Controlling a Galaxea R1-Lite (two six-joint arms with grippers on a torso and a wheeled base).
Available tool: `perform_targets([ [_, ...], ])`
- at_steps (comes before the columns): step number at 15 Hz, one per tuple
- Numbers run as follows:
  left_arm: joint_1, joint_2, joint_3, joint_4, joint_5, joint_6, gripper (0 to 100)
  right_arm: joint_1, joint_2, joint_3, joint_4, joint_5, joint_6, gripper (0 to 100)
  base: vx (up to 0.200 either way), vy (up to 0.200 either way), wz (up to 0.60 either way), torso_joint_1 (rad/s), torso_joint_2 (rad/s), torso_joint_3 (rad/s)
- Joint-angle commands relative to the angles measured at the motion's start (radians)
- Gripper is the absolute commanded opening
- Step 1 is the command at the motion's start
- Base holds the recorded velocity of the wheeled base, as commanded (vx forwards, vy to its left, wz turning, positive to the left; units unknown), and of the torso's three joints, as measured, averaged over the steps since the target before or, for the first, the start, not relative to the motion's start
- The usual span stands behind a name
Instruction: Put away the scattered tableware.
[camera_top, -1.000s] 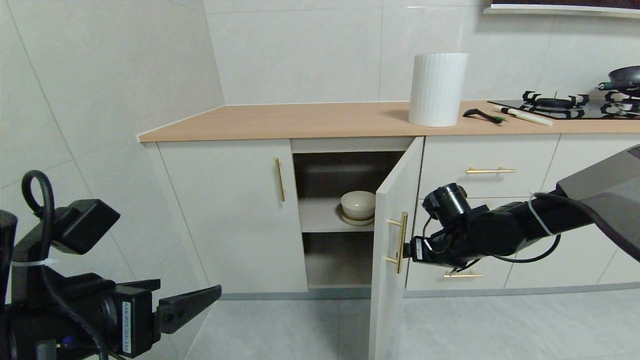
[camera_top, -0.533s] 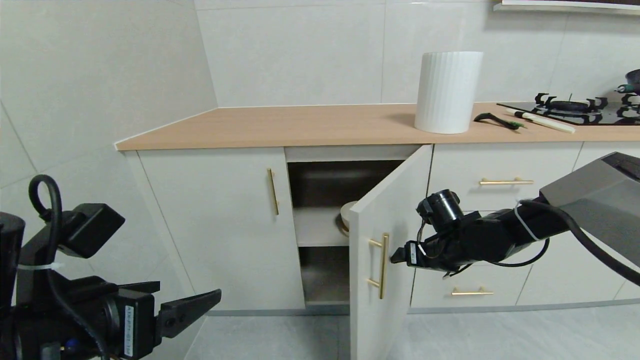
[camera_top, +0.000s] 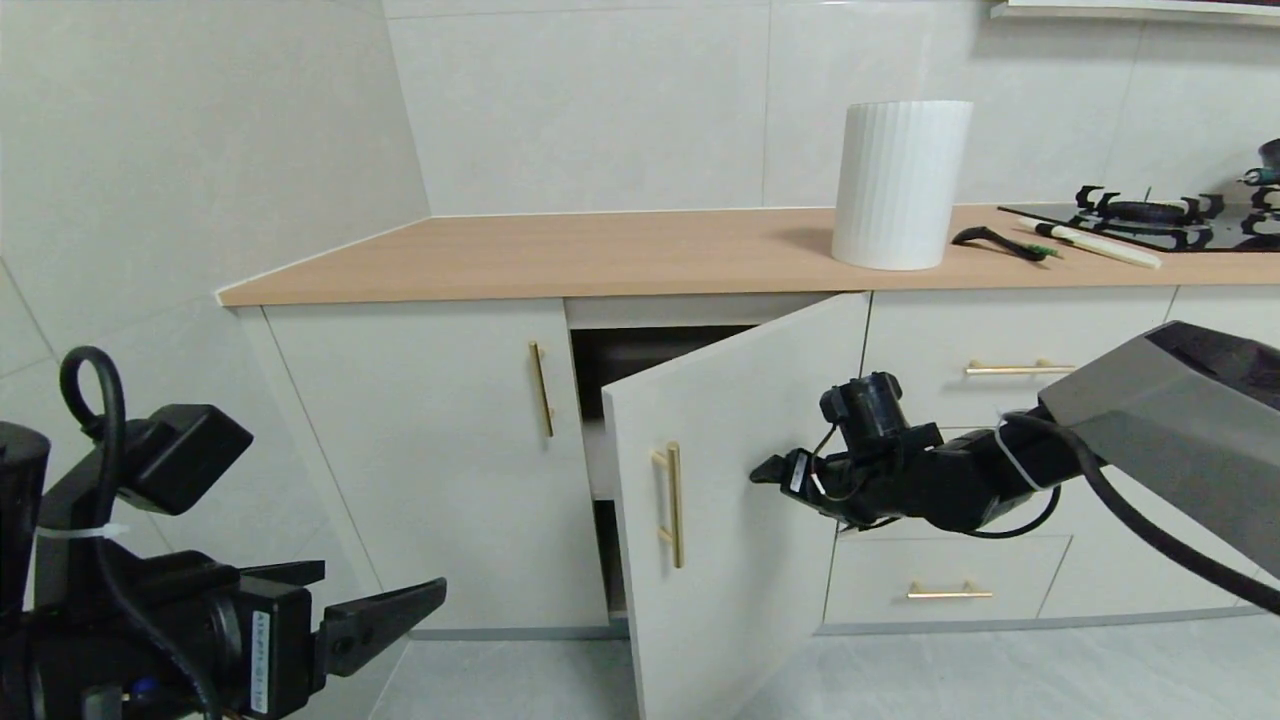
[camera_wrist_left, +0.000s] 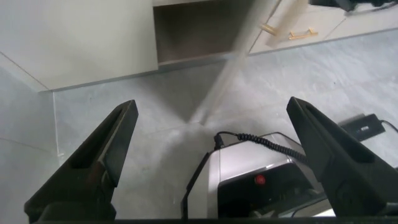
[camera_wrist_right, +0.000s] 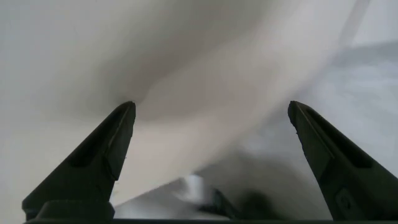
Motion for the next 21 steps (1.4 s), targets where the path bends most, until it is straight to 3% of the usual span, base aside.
perform_targets([
  [1,0.000,0.000,0.000,0.001,0.001,-0.001,100,0.003,0.046,-0.040,-0.004,0.000,0.044,100,0.000,0.000,0.00,0.000,0.00,0.000],
  [9,0.000,0.002,-0.001,-0.001,0.001,-0.002,100,-0.043,0.184,-0.284,0.004,-0.051,0.283,100,0.000,0.000,0.00,0.000,0.00,0.000],
  [12,0.000,0.000,-0.001,-0.001,0.001,-0.002,100,-0.062,0.230,-0.349,0.007,-0.112,0.291,100,0.000,0.000,0.00,0.000,0.00,0.000],
  [16,0.000,-0.001,-0.001,-0.001,0.001,-0.002,100,-0.071,0.333,-0.531,0.166,-0.272,0.291,100,0.000,0.000,0.00,0.000,0.00,0.000],
  [21,0.000,0.000,-0.001,0.001,-0.001,-0.002,100,-0.079,0.350,-0.562,0.180,-0.290,0.291,100,0.000,0.000,0.00,0.000,0.00,0.000],
])
